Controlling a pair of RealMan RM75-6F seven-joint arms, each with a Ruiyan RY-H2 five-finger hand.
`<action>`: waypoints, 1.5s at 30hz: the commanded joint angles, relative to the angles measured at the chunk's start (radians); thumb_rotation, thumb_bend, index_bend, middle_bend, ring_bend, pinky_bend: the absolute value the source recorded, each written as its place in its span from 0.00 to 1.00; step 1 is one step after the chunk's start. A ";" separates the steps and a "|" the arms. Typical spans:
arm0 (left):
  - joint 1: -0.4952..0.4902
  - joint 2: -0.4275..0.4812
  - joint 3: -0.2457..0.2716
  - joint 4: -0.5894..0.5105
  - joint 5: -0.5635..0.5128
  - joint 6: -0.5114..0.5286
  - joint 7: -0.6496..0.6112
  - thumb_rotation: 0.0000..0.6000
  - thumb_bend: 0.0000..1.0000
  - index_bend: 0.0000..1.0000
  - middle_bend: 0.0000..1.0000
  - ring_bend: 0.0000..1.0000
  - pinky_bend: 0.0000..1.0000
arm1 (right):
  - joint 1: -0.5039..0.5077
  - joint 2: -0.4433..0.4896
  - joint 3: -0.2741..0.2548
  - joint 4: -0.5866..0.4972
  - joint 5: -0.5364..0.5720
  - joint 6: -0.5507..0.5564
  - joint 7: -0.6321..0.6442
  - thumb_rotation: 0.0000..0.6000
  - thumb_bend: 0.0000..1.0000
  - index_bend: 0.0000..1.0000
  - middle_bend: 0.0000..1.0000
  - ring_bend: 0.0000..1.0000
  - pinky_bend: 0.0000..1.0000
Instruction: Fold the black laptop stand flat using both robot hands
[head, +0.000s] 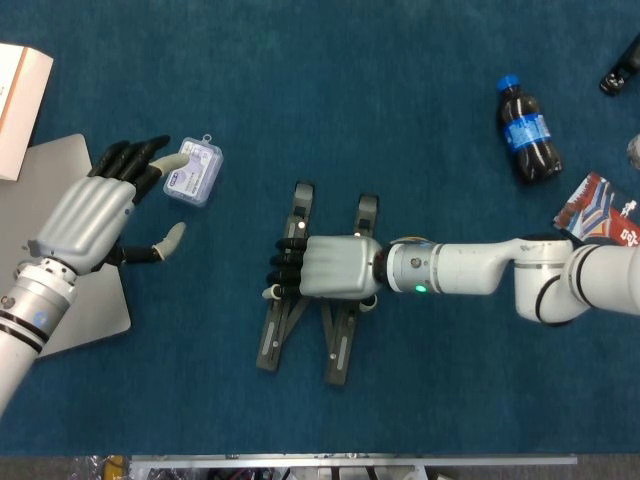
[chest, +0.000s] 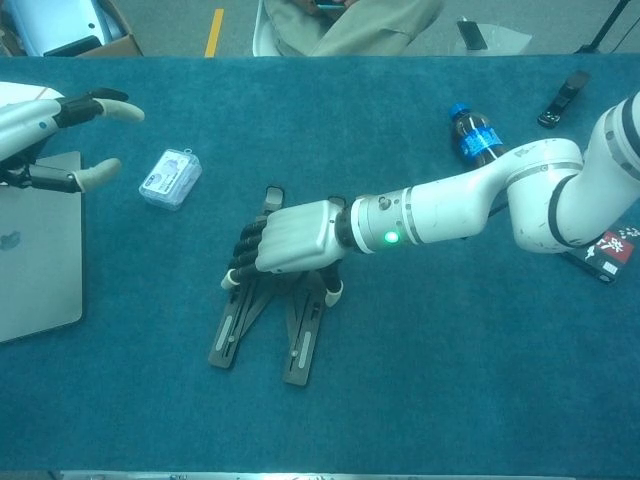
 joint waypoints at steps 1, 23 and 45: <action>0.000 -0.001 0.000 0.001 0.000 -0.002 0.000 0.46 0.38 0.11 0.00 0.00 0.00 | -0.001 -0.001 -0.001 0.001 0.002 0.001 -0.002 1.00 0.00 0.00 0.16 0.00 0.00; -0.001 -0.008 -0.007 0.003 0.002 -0.016 -0.001 0.46 0.38 0.11 0.00 0.00 0.00 | -0.016 0.006 0.002 -0.004 0.024 0.009 -0.020 1.00 0.00 0.00 0.26 0.00 0.00; 0.001 -0.007 -0.010 0.000 0.011 -0.016 -0.009 0.46 0.38 0.11 0.00 0.00 0.00 | -0.025 0.021 0.015 -0.033 0.042 0.005 -0.054 1.00 0.15 0.00 0.39 0.00 0.00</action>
